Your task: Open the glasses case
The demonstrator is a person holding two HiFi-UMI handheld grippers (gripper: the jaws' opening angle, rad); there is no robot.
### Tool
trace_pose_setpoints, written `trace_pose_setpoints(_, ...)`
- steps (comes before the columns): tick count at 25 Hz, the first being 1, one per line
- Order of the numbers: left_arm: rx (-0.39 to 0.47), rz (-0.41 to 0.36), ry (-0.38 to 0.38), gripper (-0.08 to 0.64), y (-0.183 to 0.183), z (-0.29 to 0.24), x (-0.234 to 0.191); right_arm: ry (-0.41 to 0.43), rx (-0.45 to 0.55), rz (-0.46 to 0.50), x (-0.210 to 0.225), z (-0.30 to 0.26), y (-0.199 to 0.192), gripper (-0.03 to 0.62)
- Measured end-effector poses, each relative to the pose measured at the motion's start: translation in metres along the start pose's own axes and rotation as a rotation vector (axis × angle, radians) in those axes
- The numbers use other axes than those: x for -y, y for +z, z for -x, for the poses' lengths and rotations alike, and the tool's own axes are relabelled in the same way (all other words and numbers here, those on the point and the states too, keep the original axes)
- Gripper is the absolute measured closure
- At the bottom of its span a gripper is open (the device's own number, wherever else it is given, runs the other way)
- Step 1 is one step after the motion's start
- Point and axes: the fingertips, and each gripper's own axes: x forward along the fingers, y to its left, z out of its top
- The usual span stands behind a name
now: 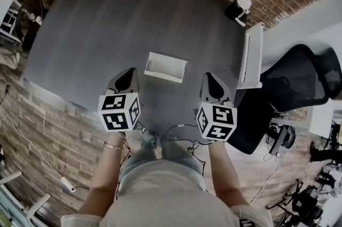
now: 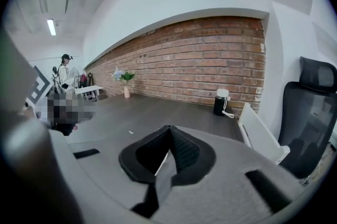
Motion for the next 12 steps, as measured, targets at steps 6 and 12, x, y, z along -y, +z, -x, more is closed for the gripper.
trace_pose_setpoints(6,0.235,-0.095,0.017,0.561,0.085,0.039,-0.001,-0.097,0.123,-0.024,0.032,0.043,0.051,0.589)
trace_pose_setpoints(12,0.385,-0.117,0.032,0.561,0.141,0.069,-0.006,-0.184,0.218,-0.048,0.071,0.076,0.086,0.589)
